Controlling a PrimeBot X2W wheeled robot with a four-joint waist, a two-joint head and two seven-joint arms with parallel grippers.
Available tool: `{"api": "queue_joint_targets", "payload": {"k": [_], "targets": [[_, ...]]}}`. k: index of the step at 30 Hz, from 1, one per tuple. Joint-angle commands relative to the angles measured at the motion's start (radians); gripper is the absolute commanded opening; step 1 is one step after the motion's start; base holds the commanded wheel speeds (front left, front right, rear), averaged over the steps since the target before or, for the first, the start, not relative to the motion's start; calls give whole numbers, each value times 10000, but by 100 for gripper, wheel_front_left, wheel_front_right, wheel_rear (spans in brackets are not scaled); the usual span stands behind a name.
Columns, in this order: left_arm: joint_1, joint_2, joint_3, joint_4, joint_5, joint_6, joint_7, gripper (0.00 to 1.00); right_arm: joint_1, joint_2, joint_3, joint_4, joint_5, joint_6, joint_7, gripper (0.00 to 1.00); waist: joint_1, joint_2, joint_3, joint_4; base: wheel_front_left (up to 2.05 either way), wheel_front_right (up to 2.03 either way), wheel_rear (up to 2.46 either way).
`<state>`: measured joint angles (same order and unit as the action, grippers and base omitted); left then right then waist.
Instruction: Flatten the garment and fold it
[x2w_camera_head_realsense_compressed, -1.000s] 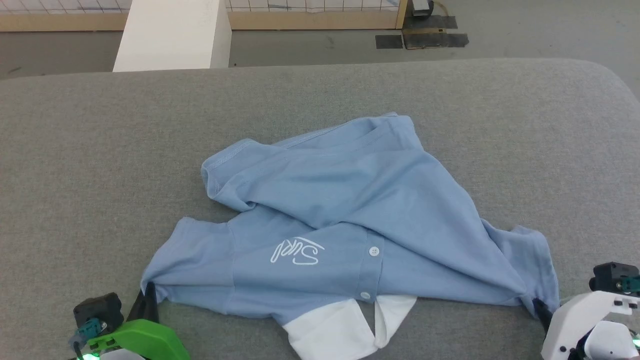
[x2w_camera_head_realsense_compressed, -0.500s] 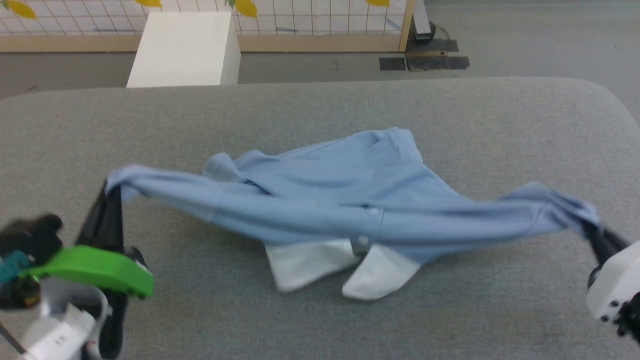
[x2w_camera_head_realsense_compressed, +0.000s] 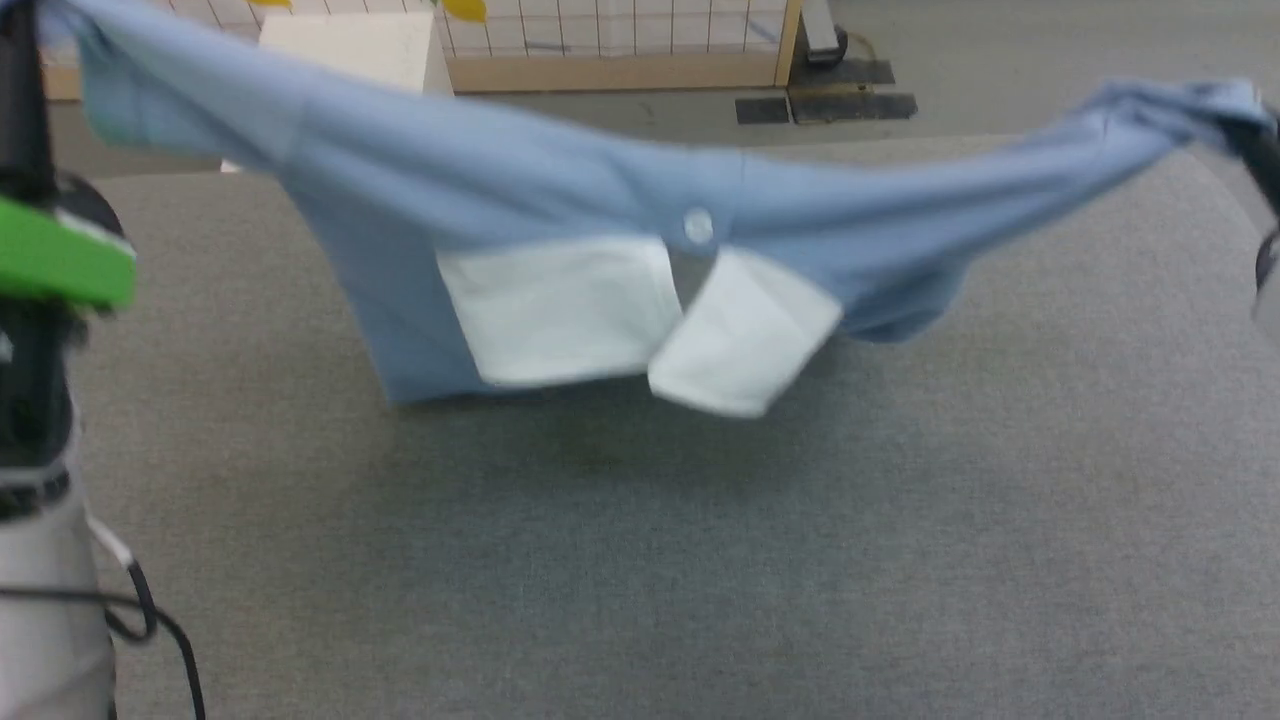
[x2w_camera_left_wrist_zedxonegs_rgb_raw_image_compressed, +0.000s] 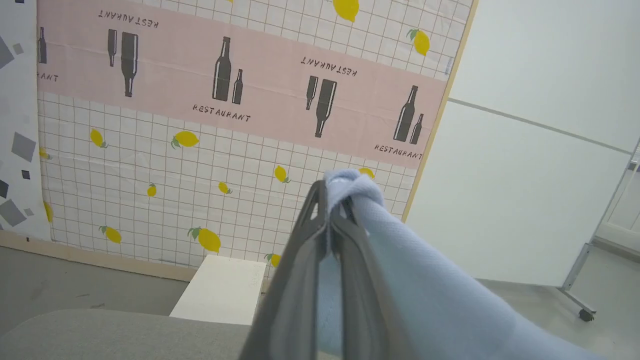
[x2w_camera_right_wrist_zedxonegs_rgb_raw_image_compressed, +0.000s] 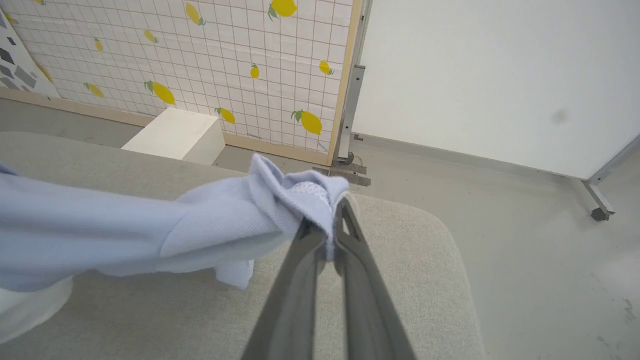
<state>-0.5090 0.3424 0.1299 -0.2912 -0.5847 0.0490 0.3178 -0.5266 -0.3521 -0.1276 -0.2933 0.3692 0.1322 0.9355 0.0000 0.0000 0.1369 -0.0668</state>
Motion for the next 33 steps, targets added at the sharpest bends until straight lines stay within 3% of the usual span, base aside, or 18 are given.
{"api": "queue_joint_targets", "payload": {"k": [1,9,15,21,26,33], "targets": [[-581,85,52,190,-57,116,65,0,-561,-138,182,326,-44,-15,16,0,0,0,609,-83,0,0,0],[-3719,34,-7,1659,141,727,-197,0,-3997,-529,1048,2480,-646,-15,-916,0,0,0,2563,-37,0,0,0],[-6067,15,54,2881,669,1129,-1372,0,-6660,-476,1471,3675,-1608,-15,-2798,0,0,0,3837,-3,0,0,0],[-7620,95,256,3683,935,1219,-2672,0,-8452,-227,1688,4657,-2509,-15,-4730,0,0,0,4424,62,0,0,0],[-7426,65,324,4219,770,973,-3043,0,-8547,-62,1862,5529,-2364,-15,-5470,0,0,0,4342,260,0,0,0],[-4593,66,155,4740,692,387,-2901,0,-6294,-32,2291,6290,-1157,-15,-5307,0,0,0,3290,620,0,0,0]]}}
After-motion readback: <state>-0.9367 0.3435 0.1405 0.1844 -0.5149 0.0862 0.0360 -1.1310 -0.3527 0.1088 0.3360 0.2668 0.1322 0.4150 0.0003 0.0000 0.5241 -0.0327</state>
